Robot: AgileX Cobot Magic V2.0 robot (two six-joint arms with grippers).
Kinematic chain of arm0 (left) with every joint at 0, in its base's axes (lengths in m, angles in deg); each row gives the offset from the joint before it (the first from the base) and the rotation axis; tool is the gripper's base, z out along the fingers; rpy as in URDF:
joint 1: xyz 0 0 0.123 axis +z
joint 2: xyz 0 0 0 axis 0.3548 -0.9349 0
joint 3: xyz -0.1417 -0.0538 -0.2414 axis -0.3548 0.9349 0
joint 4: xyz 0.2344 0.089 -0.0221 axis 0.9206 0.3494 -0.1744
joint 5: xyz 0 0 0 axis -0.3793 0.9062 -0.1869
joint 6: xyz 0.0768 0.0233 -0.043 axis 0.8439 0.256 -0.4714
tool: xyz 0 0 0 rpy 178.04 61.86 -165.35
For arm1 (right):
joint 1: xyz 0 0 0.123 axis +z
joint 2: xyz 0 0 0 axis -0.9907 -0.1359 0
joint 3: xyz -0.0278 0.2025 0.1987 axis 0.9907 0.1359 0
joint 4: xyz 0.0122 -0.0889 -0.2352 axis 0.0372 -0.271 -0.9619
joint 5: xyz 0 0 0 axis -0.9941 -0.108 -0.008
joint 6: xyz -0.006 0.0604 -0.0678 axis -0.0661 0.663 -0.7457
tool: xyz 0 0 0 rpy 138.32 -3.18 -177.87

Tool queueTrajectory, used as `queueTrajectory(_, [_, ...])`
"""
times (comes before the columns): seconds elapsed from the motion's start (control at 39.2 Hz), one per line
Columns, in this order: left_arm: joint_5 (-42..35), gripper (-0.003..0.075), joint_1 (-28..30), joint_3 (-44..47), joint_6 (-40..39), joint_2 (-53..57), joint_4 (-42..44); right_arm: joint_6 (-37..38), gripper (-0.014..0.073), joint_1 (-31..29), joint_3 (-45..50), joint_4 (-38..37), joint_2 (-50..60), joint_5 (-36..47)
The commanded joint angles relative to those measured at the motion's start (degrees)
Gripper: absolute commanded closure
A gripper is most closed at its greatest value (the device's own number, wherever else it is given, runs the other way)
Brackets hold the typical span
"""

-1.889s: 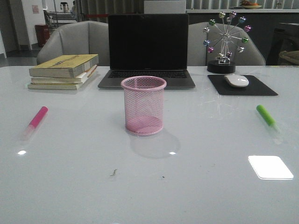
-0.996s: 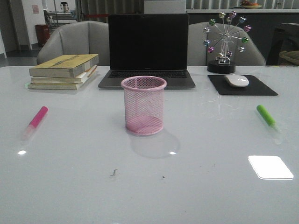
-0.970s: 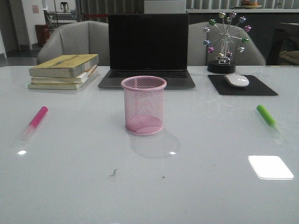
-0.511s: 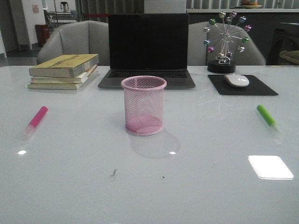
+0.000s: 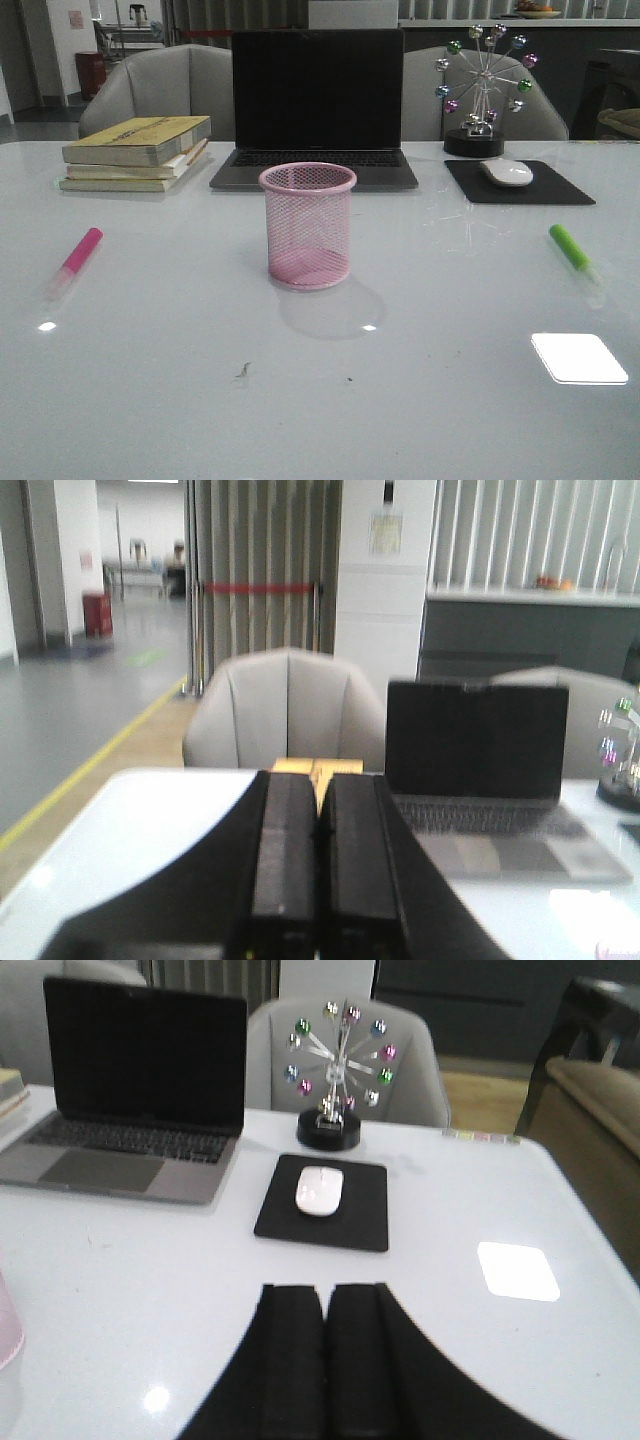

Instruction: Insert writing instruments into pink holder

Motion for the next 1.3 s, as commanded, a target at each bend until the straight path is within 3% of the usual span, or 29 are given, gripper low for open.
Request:
queueTrajectory(0.0, [-3.8, 0.0629, -0.3, -2.6, -0.4, -5.3, 0.0, -0.1, 0.0573, 0.1, -3.9, -0.6, -6.1, 3.8])
queueTrajectory(0.28, [2.9, 0.0602, -0.3, -6.3, -0.4, -13.0, -3.6, -0.1, 0.0547, 0.2, -8.1, -0.6, -16.7, -1.3])
queueTrajectory(0.49, [2.9, 0.0401, -0.3, -7.9, -0.4, -13.9, -3.6, -0.1, 0.0326, 0.2, -9.0, -0.6, -18.1, -1.0])
queueTrajectory(0.61, [3.1, 0.0298, -0.3, -7.9, -0.4, -13.9, -3.6, -0.1, 0.026, 0.2, -9.0, -0.6, -18.2, -0.9])
queueTrajectory(0.92, [2.6, 0.033, -0.3, -7.9, -0.4, -13.9, -3.6, 0.0, 0.0259, 0.2, -9.0, 1.5, -18.5, -2.0])
queueTrajectory(1.1, [2.3, 0.0339, -0.3, -7.9, -0.4, -13.9, -3.6, 0.0, 0.0259, 0.2, -15.0, 1.5, -25.1, -15.3])
queueTrajectory(1.28, [2.3, 0.0339, -0.3, -7.9, -0.4, -13.9, -3.6, 0.0, 0.0259, 0.2, -28.1, 1.5, -37.8, -27.9])
